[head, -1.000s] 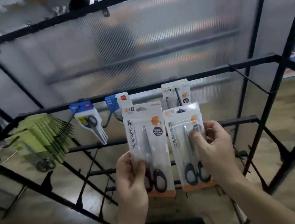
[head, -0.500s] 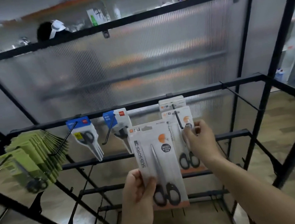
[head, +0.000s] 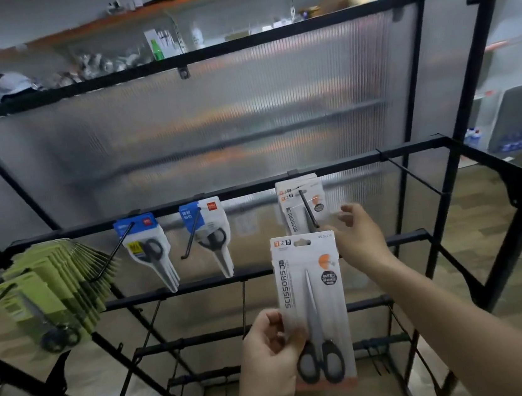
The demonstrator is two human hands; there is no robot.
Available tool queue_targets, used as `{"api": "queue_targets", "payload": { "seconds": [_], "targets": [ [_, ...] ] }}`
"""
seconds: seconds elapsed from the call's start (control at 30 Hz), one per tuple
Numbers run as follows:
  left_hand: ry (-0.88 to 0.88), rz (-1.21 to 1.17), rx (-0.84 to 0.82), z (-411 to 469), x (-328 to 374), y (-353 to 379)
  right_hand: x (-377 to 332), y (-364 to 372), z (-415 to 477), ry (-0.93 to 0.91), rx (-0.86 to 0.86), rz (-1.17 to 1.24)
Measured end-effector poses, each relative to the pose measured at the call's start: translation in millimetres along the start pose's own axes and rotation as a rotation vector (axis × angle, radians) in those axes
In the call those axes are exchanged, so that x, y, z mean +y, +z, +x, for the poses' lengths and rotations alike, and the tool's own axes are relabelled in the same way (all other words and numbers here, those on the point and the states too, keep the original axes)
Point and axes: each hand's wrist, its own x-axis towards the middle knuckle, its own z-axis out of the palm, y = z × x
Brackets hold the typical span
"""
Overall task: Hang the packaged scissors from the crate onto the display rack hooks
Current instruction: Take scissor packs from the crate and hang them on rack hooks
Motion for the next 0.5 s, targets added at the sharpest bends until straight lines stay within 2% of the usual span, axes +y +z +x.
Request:
{"api": "queue_targets", "payload": {
  "seconds": [0.17, 0.33, 0.5],
  "targets": [
    [-0.027, -0.031, -0.047, 0.9, -3.4, 12.6, 4.3, -30.4, -40.8, -0.141, -0.004, -0.245],
    [0.035, -0.106, -0.017, 10.9, 2.4, 26.6, 15.9, -57.7, -77.0, -0.167, 0.017, -0.297],
    [0.068, -0.069, 0.011, 24.1, 2.3, 33.5, 34.4, -71.9, -88.2, -0.138, 0.022, -0.293]
  ]
}}
